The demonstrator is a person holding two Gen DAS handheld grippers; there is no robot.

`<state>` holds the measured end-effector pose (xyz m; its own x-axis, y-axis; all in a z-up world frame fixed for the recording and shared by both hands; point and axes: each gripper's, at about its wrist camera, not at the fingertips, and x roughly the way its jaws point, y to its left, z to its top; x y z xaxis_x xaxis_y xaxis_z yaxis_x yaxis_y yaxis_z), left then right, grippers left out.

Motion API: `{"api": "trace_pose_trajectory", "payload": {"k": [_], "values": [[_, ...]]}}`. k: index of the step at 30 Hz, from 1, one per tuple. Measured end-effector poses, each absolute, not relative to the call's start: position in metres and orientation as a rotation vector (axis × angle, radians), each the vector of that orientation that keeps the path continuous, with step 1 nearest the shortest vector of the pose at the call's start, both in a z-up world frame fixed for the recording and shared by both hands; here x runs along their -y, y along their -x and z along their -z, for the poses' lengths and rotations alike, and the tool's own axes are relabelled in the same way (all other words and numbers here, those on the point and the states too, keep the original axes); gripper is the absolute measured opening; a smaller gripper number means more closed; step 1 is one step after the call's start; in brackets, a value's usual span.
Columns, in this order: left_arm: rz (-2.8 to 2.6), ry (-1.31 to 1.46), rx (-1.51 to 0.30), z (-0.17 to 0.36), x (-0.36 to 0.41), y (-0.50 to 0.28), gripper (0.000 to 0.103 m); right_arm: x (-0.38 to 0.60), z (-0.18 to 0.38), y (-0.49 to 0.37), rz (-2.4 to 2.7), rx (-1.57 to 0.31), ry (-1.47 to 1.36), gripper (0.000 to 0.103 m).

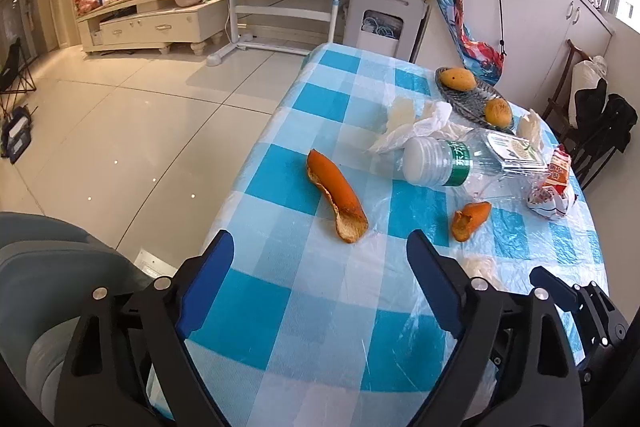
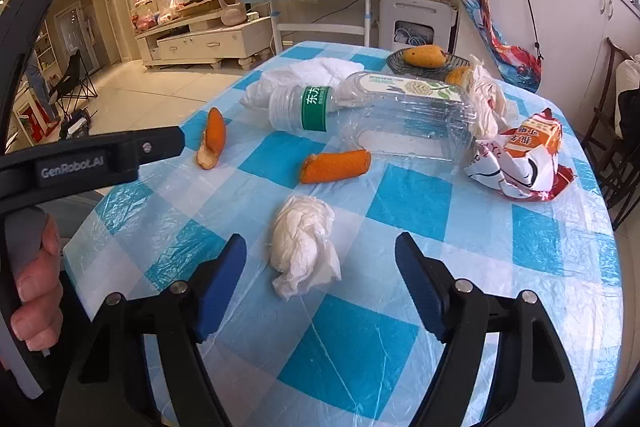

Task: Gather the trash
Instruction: 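Grasp the orange peel with the left gripper while the right grasps the white tissue ball, then carry both to the yellow basin, open right gripper over it while left releases peel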

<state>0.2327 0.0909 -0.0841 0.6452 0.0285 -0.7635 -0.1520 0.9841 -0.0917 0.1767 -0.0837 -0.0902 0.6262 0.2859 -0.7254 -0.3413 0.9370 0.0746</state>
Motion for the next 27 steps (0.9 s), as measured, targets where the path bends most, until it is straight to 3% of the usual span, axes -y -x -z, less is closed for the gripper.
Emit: {"api": "trace_pose_trajectory", "payload": {"k": [1,5,11,12,15,16,27], "values": [[-0.103,0.15,-0.877,0.089,-0.09,-0.241,0.08,0.083,0.093,-0.181,-0.366,-0.841,0.065,0.063],[-0.107,0.152,-0.917,0.105,-0.086,-0.268,0.072,0.08,0.093,-0.186,-0.369,-0.87,0.08,0.061],[-0.117,0.103,-0.926,0.115,-0.074,-0.288,0.061,0.077,0.095,-0.188,-0.365,-0.897,0.1,0.042],[-0.121,0.089,-0.921,0.116,-0.071,-0.29,0.055,0.076,0.096,-0.187,-0.366,-0.896,0.109,0.037],[-0.118,0.07,-0.909,0.116,-0.068,-0.293,0.023,0.075,0.095,-0.187,-0.374,-0.89,0.115,0.025],[-0.096,0.074,-0.91,0.116,-0.067,-0.292,0.018,0.076,0.095,-0.187,-0.378,-0.889,0.111,0.024],[0.015,0.095,-0.879,0.11,-0.065,-0.211,0.015,0.089,0.082,-0.149,-0.419,-0.873,0.065,0.022]]}}
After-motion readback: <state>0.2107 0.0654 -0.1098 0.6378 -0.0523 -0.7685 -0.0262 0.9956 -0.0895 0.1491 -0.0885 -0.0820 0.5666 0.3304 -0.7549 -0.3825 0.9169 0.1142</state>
